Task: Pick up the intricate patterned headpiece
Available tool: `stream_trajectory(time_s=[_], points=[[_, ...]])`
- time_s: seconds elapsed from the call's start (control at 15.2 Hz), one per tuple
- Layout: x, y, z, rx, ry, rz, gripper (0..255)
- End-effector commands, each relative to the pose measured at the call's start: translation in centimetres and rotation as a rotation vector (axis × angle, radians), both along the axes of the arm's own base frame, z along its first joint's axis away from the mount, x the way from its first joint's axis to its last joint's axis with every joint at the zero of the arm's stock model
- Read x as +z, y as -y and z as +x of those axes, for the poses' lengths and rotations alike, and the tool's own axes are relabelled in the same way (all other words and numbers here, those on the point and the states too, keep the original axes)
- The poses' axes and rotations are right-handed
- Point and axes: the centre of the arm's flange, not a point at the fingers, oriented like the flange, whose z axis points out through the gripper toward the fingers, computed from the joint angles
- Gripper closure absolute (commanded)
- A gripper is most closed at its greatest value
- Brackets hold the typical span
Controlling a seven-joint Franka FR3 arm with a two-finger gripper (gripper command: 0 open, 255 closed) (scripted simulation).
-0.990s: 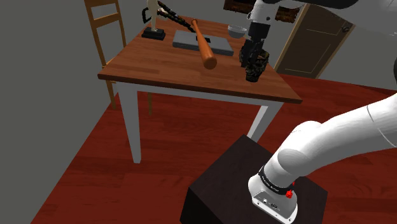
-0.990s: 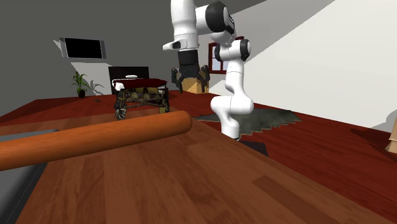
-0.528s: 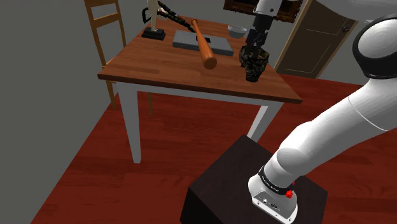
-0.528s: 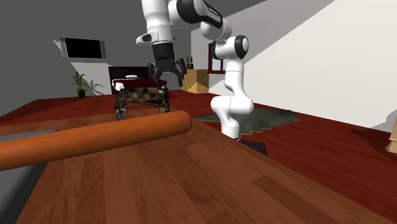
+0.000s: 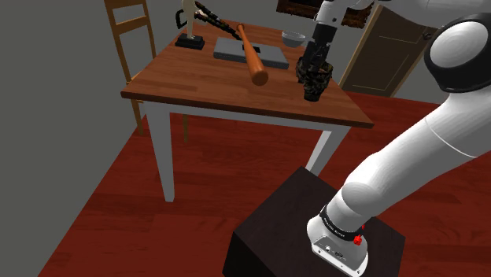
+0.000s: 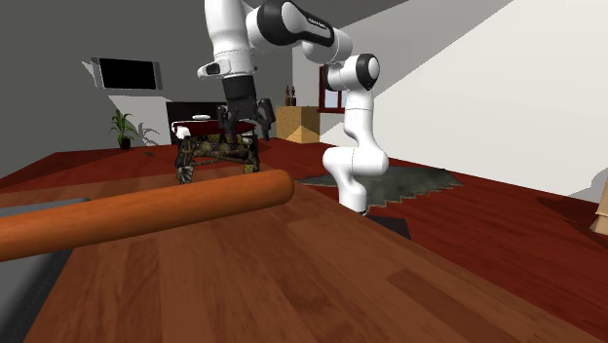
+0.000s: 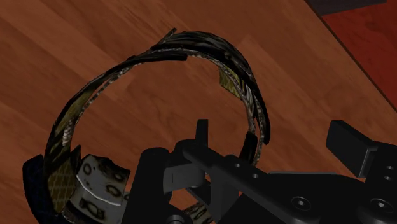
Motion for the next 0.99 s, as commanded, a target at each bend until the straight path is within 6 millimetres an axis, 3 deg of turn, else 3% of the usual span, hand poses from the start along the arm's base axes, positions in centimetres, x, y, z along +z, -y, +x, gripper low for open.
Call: stream_trajectory(time_s=[0.0, 0.13, 0.2, 0.79, 0.92], points=[[-1.4, 0.0, -0.1, 0.000, 0.000, 0.000, 0], [-1.4, 0.0, -0.1, 0.000, 0.000, 0.000, 0], [-1.3, 0.0, -0.2, 0.000, 0.001, 0.000, 255], [-1.4, 0.0, -0.1, 0.000, 0.000, 0.000, 255], [-0.3, 0.0, -0.1, 0.000, 0.000, 0.000, 255]])
